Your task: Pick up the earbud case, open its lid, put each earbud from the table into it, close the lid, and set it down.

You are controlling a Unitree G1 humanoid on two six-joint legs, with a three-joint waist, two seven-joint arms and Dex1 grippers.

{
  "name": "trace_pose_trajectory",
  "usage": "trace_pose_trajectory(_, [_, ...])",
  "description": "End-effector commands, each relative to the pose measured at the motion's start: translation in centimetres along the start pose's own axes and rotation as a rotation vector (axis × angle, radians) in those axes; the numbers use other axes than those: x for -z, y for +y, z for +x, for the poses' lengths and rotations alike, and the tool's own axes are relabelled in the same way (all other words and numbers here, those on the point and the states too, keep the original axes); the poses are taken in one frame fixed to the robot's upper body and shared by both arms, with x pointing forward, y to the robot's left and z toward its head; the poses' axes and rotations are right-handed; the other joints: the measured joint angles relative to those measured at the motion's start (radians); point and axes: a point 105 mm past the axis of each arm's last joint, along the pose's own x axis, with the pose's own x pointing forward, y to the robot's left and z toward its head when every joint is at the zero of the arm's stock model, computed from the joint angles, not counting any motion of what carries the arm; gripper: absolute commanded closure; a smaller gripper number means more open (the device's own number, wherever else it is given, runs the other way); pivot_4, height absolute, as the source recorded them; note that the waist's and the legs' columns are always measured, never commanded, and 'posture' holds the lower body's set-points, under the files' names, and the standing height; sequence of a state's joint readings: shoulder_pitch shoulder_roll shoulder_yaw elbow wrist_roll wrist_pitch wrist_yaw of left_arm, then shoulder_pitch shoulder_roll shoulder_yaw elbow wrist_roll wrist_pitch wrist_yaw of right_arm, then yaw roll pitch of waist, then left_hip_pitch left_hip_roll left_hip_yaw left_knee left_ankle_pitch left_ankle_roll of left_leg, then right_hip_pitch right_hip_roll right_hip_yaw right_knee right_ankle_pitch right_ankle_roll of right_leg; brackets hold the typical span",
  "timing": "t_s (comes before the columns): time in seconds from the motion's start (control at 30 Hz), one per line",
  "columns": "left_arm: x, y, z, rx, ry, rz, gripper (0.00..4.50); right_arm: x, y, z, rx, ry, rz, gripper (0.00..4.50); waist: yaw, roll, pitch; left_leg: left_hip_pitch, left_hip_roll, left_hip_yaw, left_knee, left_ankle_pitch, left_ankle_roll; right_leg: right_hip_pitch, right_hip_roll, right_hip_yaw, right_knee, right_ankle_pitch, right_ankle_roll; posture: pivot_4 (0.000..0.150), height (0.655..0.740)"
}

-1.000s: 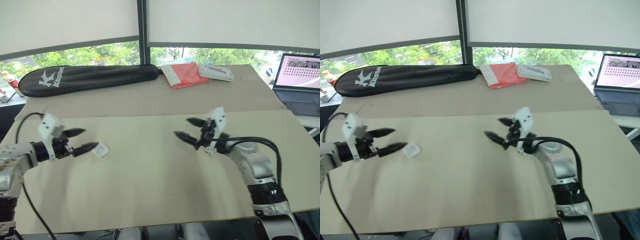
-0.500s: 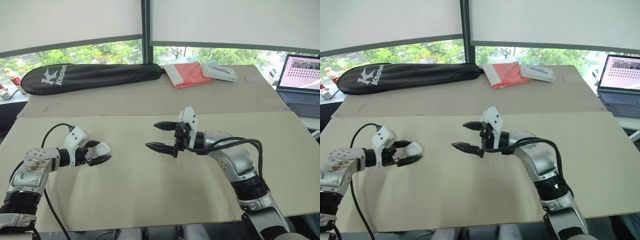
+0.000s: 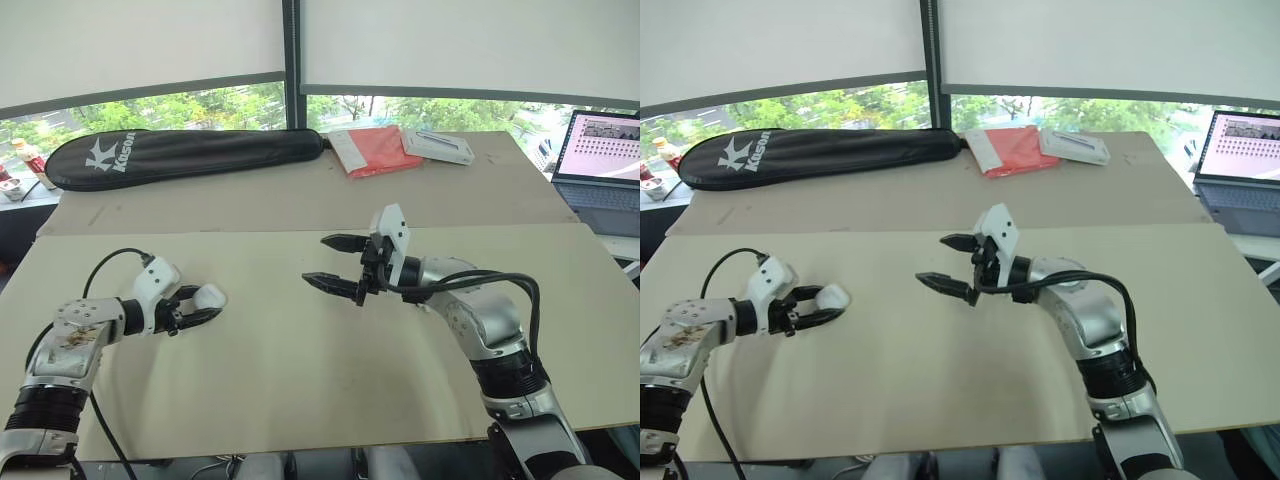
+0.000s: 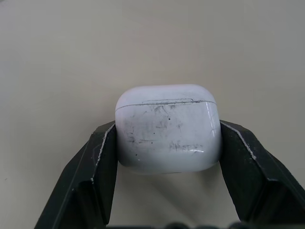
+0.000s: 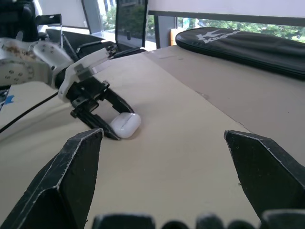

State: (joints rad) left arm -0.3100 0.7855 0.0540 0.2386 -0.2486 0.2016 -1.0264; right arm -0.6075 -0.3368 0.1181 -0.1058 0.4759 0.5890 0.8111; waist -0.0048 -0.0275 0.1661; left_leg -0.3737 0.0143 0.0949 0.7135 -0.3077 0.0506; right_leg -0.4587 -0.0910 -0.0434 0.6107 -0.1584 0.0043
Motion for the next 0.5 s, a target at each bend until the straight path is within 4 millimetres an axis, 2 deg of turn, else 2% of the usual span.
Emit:
trace_pose_trajectory(0.03, [-9.2,-0.6,1.1,-0.018,-0.324,0.443,1.94,-2.6,-1.6,-0.6,0.045,-0.05,0.153,0.0,0.012,-0.001,0.0,-0.002,0.0,-0.001,0.002,0.0,0.0,0.0,0.0,-0.001,-0.001,0.001,-0.002,0.15,0.74])
trace_pose_trajectory(0.1, [-11.9,-1.4,1.7,-0.032,-0.421,0.676,1.94,-2.6,-1.8,-0.6,0.029,-0.031,0.232,0.0,0.017,-0.001,0.0,-0.006,0.001,-0.004,0.005,0.002,-0.001,-0.001,-0.001,-0.005,-0.002,0.005,-0.005,0.15,0.74])
trace_pose_trajectory(0.17, [-13.3,-1.9,2.2,-0.039,-0.481,0.85,1.94,-2.5,-1.5,-0.3,0.002,-0.002,0.264,0.0,0.015,-0.001,0.0,-0.006,0.001,-0.003,0.005,0.002,0.0,-0.001,-0.002,-0.006,-0.002,0.006,-0.005,0.15,0.74])
trace_pose_trajectory(0.27, [-14.4,-2.7,2.7,-0.038,-0.554,1.031,1.94,-3.1,-1.2,0.4,-0.016,-0.013,0.306,0.0,0.002,0.001,-0.001,-0.005,0.0,-0.002,0.001,0.001,0.001,-0.001,-0.001,-0.005,-0.001,0.006,-0.005,0.15,0.74])
trace_pose_trajectory(0.33, [-14.6,-3.1,3.2,-0.023,-0.575,1.11,1.94,-3.6,-0.9,0.9,-0.036,-0.029,0.342,0.0,-0.007,0.001,-0.001,-0.006,0.001,-0.002,0.0,0.001,0.001,-0.001,0.001,-0.006,-0.001,0.006,-0.004,0.15,0.74])
trace_pose_trajectory(0.5, [-15.2,-3.7,3.8,-0.005,-0.626,1.183,1.94,-4.0,-0.3,1.8,-0.051,-0.03,0.379,0.0,-0.008,0.001,-0.001,-0.01,0.001,-0.004,0.001,0.003,-0.002,-0.002,0.001,-0.01,-0.002,0.007,-0.003,0.15,0.74])
